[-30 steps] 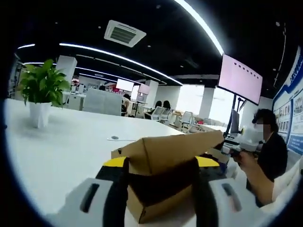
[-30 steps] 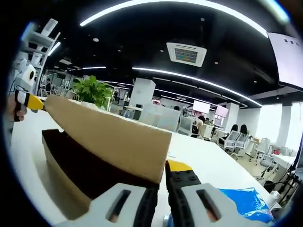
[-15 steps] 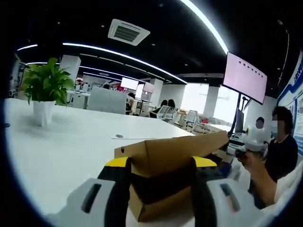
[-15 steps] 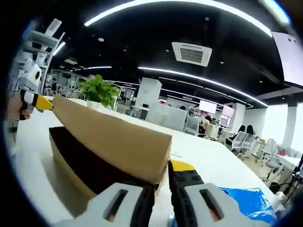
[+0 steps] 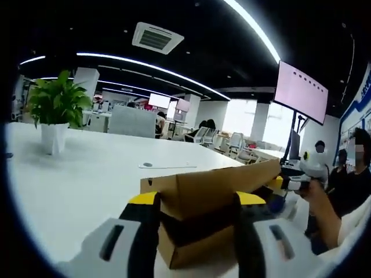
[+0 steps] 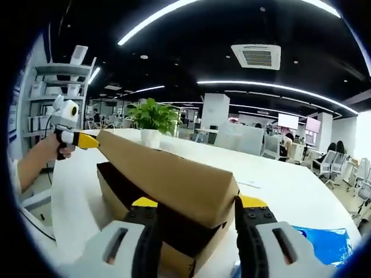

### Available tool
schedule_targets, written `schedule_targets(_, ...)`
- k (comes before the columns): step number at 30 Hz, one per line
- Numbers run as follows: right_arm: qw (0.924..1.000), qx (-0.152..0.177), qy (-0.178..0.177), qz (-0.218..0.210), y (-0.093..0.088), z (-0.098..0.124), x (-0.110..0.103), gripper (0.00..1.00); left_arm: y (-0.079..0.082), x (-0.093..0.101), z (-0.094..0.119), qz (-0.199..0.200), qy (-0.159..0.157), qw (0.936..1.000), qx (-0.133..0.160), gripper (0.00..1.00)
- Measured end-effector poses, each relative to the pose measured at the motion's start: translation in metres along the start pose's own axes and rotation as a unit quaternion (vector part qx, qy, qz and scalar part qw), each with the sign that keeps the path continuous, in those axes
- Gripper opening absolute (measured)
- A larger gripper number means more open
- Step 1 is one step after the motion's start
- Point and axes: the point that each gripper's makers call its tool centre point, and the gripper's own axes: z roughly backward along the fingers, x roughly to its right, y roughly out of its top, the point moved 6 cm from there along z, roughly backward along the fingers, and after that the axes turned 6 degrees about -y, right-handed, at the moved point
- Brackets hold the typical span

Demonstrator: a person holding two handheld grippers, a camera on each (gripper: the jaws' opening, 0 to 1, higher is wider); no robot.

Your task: Operate the shoe box by opening the lid, removing the specified soft item, and placing it in the target area until the item is outside and the box remains undamaged.

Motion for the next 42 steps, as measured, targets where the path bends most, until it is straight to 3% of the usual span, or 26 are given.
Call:
schedule_targets(3,0.9981,0.001,0.047,-0.039,0.001,0.003,-0.006,0.61,0.0,-0.003,0.0,0.003,0.004,1.0,-0.001,0.52)
schedule_targets(11,0.9979,-0.008,0.047,-0.045,0.005,0.006,-0.009,0.67,-0.003,-0.005,0.003,0.0,-0.003,1.0,-0.002,0.52)
schedule_targets(15,0.9939,0.004,0.07,-0.085,0.009,0.007,-0.017,0.72,-0.002,-0.009,0.009,0.0,-0.003,1.0,0.001,0.52)
schedule_targets(17,0.9942,-0.004,0.057,-0.091,0.008,0.006,-0.019,0.69,-0.002,-0.011,0.011,0.0,-0.004,1.0,0.004,0.52)
schedule_targets(21,0.9965,0.001,0.036,-0.076,0.007,0.003,-0.028,0.73,-0.006,-0.01,0.012,-0.005,-0.001,1.0,0.006,0.52)
schedule_targets(26,0.9974,0.01,0.042,-0.057,-0.003,-0.001,-0.033,0.73,-0.013,-0.014,0.016,-0.015,0.007,0.9999,0.0,0.53)
schedule_targets(33,0.998,0.017,0.045,-0.04,-0.006,-0.004,-0.042,0.73,-0.019,-0.018,0.023,-0.01,0.02,0.9996,0.018,0.54)
schedule_targets(42,0.9989,0.006,0.045,-0.01,-0.019,-0.007,-0.047,0.73,-0.029,-0.019,0.026,-0.03,0.027,0.9992,0.006,0.53)
